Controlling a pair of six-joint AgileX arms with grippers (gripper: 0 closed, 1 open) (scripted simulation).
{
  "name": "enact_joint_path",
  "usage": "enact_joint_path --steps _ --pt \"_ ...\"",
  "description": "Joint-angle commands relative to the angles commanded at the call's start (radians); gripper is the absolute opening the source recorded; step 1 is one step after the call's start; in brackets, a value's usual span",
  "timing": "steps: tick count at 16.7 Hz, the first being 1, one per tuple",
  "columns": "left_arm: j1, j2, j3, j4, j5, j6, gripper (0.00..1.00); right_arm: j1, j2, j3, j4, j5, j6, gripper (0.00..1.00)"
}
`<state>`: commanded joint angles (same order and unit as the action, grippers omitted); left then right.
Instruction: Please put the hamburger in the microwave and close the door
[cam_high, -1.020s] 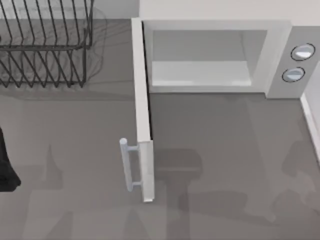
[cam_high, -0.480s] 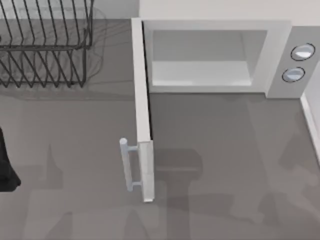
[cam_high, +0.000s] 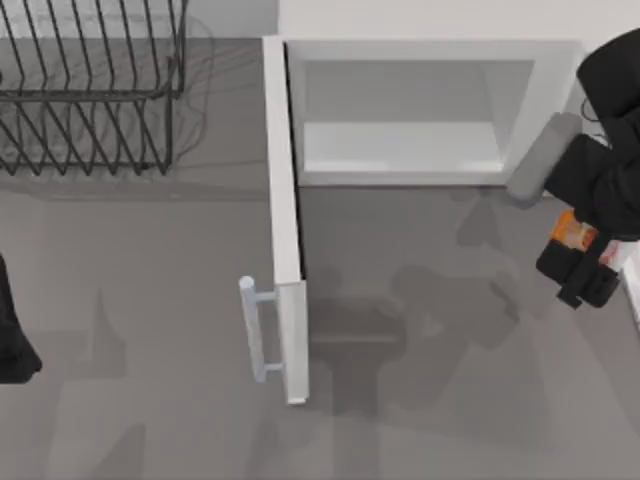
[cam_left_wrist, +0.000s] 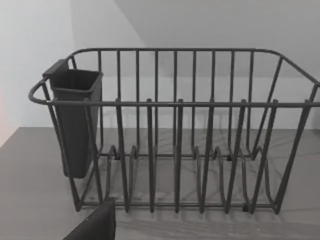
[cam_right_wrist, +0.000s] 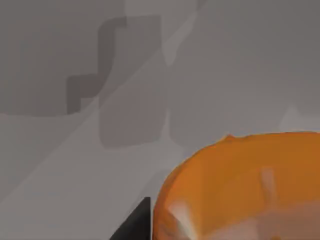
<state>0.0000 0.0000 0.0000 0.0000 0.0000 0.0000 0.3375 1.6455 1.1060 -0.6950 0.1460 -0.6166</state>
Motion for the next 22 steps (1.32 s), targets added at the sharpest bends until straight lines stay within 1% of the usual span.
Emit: enact_joint_path --steps 6,9,12,14,16,22 --pt "0.000 0.000 0.000 0.000 0.000 0.000 1.00 0.214 0.383 0.118 0.619 0.196 0.420 0.00" --pt "0.000 0.000 0.000 0.000 0.000 0.000 1.00 0.276 0.530 0.165 0.901 0.305 0.618 0.00" --pt "0.000 0.000 0.000 0.000 0.000 0.000 1.00 0.304 0.622 0.201 1.100 0.404 0.778 0.00" --pt "0.000 0.000 0.000 0.000 0.000 0.000 1.00 0.311 0.656 0.223 1.182 0.454 0.850 0.00" --pt "0.000 0.000 0.000 0.000 0.000 0.000 1.00 0.312 0.674 0.237 1.223 0.484 0.889 0.00" --pt "0.000 0.000 0.000 0.000 0.000 0.000 1.00 0.307 0.674 0.238 1.225 0.485 0.894 0.00"
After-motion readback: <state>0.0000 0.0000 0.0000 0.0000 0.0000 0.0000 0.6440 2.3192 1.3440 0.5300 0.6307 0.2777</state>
